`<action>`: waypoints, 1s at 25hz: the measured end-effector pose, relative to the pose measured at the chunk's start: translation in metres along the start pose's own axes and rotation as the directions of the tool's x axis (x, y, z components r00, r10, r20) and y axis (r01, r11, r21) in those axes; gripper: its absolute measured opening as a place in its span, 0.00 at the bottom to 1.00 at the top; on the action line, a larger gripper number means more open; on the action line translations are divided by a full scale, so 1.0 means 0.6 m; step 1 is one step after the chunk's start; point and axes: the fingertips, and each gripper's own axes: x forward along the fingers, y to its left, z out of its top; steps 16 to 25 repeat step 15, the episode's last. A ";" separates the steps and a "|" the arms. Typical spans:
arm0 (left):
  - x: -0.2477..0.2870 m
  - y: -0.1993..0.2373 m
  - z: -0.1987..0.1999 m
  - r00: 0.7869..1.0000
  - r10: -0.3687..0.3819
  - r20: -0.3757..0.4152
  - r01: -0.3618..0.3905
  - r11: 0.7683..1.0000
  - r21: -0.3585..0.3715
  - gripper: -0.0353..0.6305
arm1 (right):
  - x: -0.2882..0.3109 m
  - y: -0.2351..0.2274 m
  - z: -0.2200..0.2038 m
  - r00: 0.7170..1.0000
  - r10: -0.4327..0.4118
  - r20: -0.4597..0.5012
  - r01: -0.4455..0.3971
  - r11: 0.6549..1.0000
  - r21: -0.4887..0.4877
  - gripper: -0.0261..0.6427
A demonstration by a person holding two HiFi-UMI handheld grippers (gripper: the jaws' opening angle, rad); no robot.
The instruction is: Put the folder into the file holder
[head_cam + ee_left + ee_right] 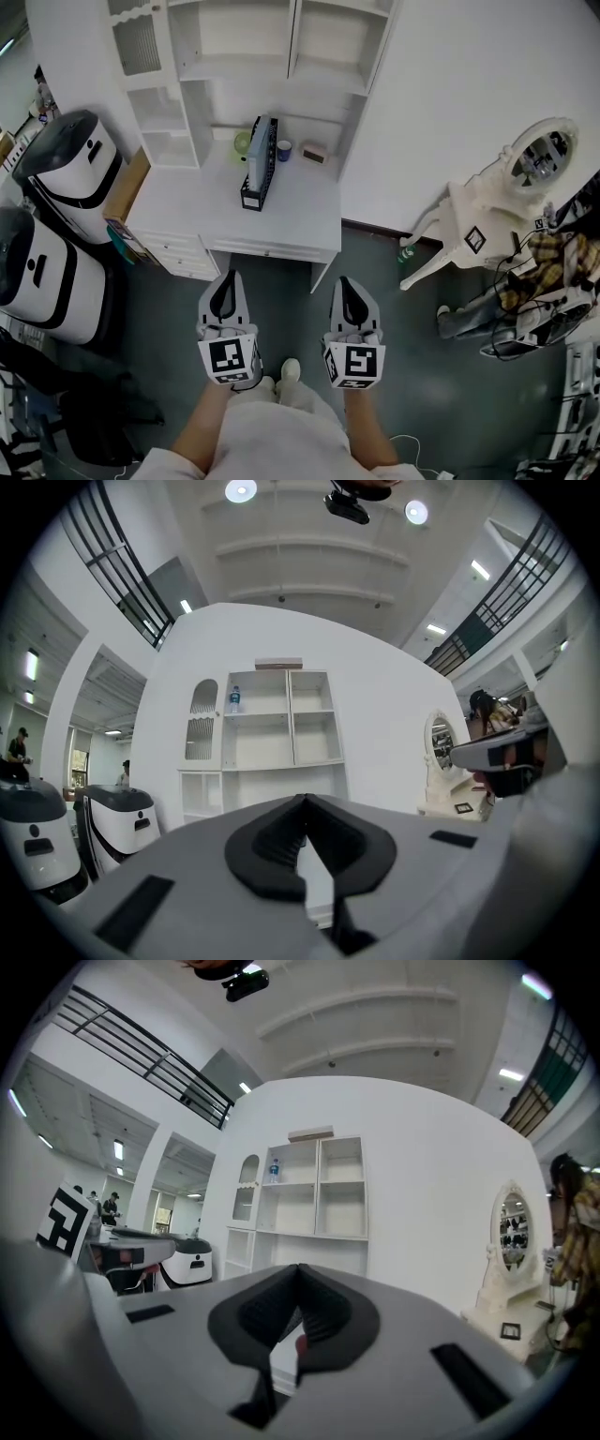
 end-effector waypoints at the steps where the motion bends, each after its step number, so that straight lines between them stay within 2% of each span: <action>1: -0.007 0.003 0.000 1.000 -0.008 0.000 0.008 1.000 -0.004 0.05 | -0.006 0.007 0.005 1.000 -0.006 0.003 0.006 1.000 -0.005 0.03; 10: -0.038 0.021 0.000 1.000 -0.027 -0.009 0.026 0.998 -0.053 0.05 | -0.011 0.043 0.029 1.000 0.011 0.022 -0.011 0.999 -0.043 0.03; 15: -0.047 0.021 -0.015 0.999 -0.034 -0.043 0.029 0.994 -0.108 0.05 | -0.005 0.049 0.034 0.999 0.032 0.012 -0.032 0.998 -0.062 0.03; 25: -0.047 0.021 -0.015 0.999 -0.034 -0.043 0.029 0.994 -0.108 0.05 | -0.005 0.049 0.034 0.999 0.032 0.012 -0.032 0.998 -0.062 0.03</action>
